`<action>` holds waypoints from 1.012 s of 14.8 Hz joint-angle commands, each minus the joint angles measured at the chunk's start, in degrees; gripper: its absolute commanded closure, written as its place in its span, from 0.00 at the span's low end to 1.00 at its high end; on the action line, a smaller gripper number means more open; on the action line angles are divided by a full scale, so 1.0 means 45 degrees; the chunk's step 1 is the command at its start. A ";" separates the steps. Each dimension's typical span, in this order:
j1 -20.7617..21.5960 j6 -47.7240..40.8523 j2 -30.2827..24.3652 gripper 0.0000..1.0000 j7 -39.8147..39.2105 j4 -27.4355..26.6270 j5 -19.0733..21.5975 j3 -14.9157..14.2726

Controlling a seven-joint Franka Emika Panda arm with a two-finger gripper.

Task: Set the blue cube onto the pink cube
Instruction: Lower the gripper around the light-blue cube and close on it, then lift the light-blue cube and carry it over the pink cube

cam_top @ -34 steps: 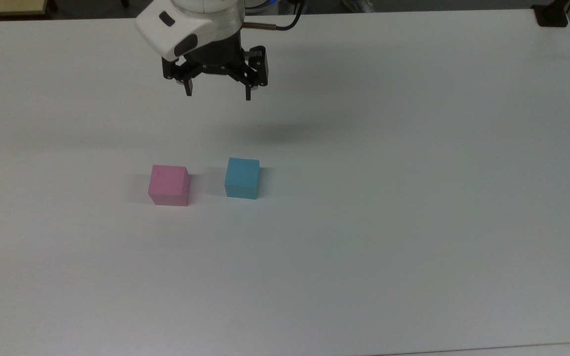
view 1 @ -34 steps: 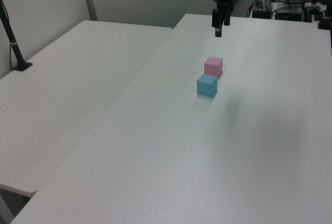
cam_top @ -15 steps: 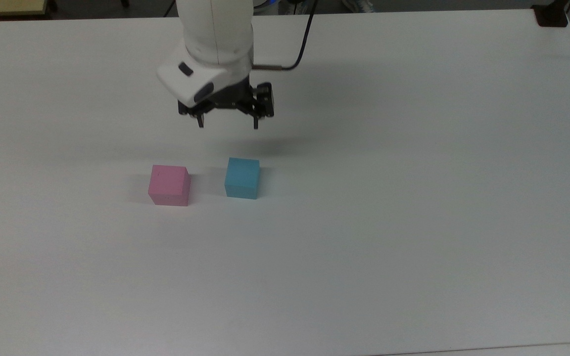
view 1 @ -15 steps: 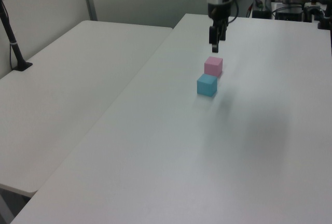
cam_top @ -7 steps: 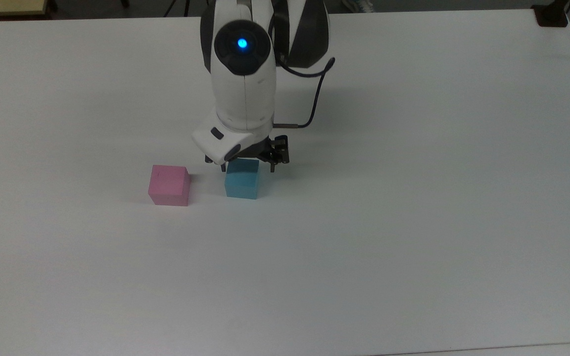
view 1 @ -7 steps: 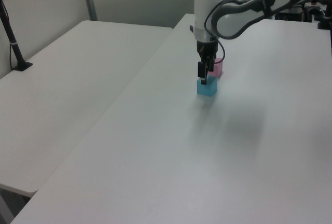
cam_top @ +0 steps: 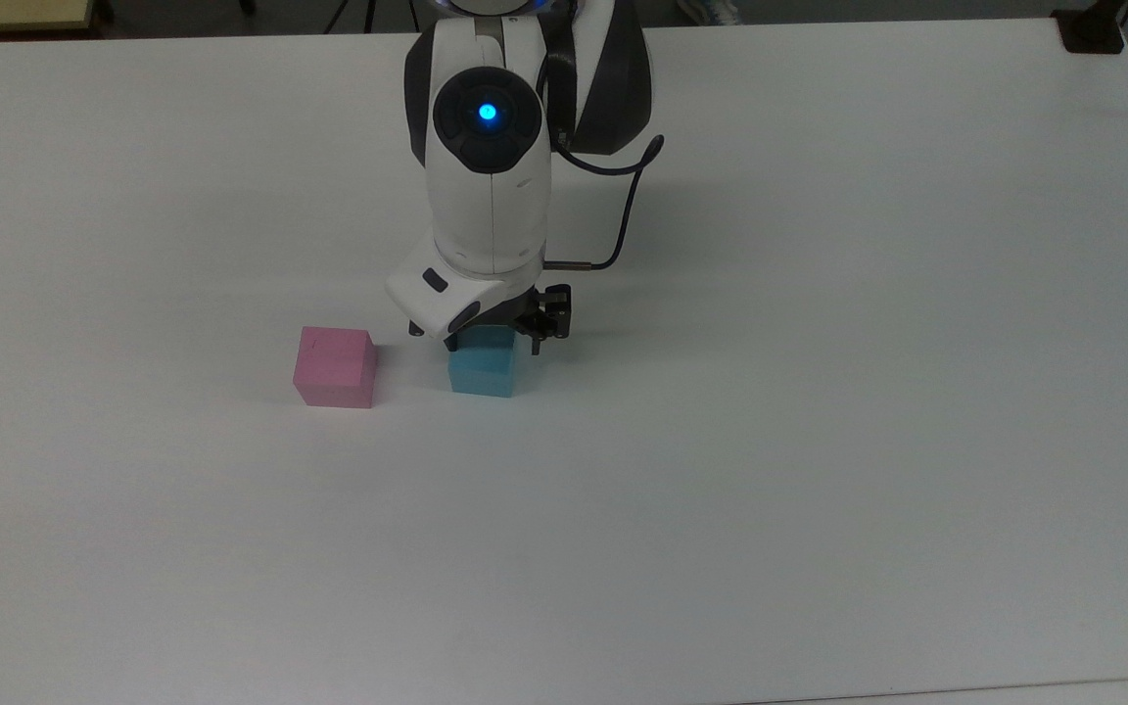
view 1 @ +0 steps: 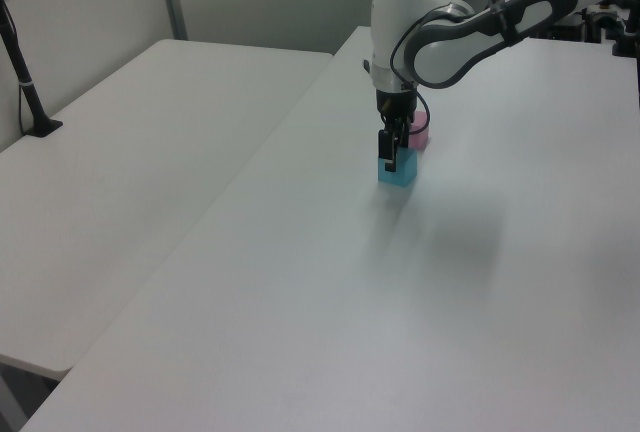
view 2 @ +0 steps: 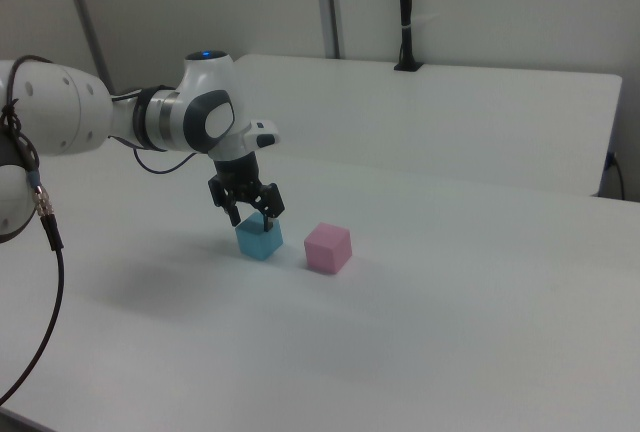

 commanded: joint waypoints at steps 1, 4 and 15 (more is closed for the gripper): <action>0.0029 0.0131 -0.0180 0.00 0.0155 -0.0118 -0.0071 -0.0018; -0.0127 -0.0472 -0.0376 0.00 0.0116 -0.0020 -0.0032 -0.0018; -0.0245 -0.0338 -0.0044 0.58 0.0038 -0.0059 -0.0090 -0.0038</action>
